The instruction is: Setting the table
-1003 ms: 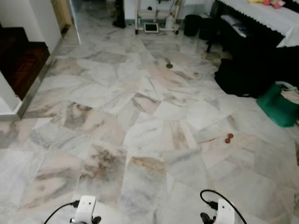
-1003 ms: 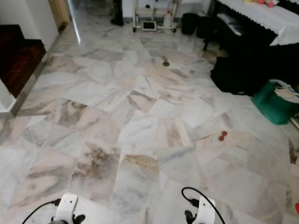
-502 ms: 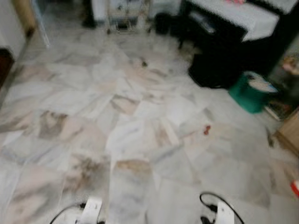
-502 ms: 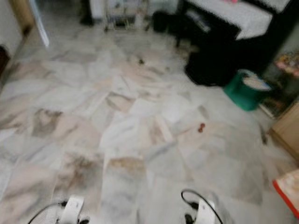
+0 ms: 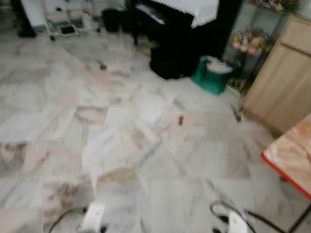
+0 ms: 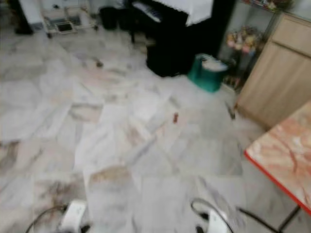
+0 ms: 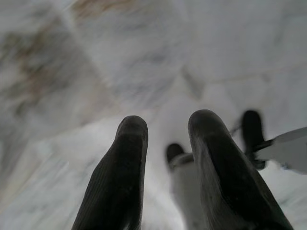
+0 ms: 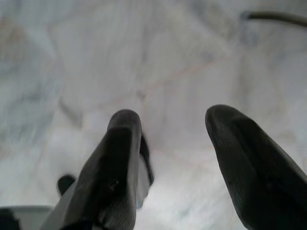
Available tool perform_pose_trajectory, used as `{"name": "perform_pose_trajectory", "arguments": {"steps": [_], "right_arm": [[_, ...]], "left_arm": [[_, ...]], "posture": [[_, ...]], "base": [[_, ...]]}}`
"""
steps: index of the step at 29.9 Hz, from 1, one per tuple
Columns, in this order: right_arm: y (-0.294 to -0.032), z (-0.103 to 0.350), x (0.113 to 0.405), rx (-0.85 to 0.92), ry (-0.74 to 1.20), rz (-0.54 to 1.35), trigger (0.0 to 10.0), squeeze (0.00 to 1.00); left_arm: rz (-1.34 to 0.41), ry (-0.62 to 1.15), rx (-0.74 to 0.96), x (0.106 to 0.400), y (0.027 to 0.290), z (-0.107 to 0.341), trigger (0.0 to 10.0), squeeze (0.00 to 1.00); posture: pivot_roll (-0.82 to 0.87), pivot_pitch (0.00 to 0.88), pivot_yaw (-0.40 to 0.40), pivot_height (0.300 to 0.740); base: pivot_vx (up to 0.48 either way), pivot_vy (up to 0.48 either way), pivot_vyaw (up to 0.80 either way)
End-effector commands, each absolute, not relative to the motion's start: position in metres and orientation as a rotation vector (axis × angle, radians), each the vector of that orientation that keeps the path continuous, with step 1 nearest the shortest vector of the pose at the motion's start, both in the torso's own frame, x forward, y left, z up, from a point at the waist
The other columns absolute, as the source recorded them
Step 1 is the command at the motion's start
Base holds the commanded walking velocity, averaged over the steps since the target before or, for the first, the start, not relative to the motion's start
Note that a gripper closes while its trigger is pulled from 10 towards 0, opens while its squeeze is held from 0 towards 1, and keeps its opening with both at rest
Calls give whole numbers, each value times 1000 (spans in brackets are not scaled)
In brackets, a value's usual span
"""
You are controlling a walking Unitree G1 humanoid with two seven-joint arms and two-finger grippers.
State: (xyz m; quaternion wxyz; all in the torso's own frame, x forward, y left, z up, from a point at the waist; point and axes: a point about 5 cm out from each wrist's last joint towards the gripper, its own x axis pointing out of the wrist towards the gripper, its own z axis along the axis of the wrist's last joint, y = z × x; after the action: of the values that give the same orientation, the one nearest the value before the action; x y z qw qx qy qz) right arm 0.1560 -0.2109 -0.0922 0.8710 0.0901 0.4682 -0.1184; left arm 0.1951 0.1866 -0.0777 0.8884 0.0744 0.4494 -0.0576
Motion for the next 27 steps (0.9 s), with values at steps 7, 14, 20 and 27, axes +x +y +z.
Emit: {"name": "perform_pose_trajectory", "arguments": {"steps": [7,14,20,27], "right_arm": [[-204,-94,155,191,985,-239,10000,0],[-203,-94,155,190,986,-236,10000,0],[-201,-94,155,191,988,-233,10000,0],[-201,-95,153,190,992,-231,10000,0]], "left_arm": [[-77,975,154,185,207,-80,10000,0],[-74,973,158,188,209,-78,10000,0],[-76,974,159,189,210,-78,10000,0],[-64,978,154,188,212,-78,10000,0]], "posture": [[72,0,-35,740],[72,0,-35,740],[70,0,-31,740],[68,0,-27,740]], "base": [[0,0,-695],[0,0,-694],[0,0,-692],[0,0,-679]]}}
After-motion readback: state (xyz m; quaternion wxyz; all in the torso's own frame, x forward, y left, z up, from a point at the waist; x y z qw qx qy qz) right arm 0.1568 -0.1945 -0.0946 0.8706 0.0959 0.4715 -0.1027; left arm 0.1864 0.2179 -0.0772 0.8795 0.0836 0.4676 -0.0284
